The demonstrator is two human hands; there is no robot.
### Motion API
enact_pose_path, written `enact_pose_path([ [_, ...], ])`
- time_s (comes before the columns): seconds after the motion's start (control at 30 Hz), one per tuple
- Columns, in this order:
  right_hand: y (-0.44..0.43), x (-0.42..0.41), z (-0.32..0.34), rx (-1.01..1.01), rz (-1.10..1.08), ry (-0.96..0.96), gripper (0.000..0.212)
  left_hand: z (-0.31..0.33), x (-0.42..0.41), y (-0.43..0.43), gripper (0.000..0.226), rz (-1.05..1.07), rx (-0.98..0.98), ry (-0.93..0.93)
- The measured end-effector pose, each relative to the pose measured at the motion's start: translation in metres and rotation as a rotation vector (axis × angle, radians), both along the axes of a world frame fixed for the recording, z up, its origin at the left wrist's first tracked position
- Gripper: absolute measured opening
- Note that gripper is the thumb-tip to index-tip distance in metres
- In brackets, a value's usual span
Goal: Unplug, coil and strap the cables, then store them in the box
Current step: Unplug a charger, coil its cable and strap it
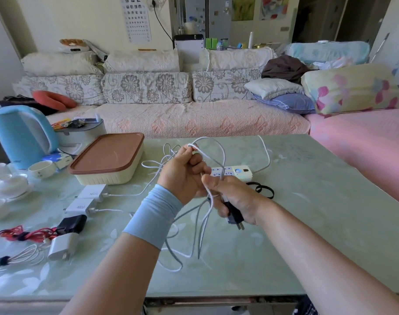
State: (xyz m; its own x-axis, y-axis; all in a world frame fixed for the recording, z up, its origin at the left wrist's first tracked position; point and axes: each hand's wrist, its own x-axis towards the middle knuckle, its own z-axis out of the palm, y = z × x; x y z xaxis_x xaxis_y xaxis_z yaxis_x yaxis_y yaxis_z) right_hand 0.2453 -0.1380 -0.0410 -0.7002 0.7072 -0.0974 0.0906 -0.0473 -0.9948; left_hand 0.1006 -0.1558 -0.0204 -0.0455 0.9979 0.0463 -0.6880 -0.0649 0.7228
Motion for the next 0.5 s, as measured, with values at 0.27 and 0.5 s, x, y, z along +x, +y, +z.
enact_pose_path([
  [0.27, -0.004, 0.004, 0.007, 0.004, 0.073, -0.204, 0.011, 0.010, -0.021, -0.007, 0.030, 0.069, -0.038, 0.233],
  [0.5, -0.004, 0.012, 0.012, -0.032, 0.371, -0.342, 0.027, 0.016, -0.039, -0.011, 0.028, 0.227, -0.078, 0.374],
])
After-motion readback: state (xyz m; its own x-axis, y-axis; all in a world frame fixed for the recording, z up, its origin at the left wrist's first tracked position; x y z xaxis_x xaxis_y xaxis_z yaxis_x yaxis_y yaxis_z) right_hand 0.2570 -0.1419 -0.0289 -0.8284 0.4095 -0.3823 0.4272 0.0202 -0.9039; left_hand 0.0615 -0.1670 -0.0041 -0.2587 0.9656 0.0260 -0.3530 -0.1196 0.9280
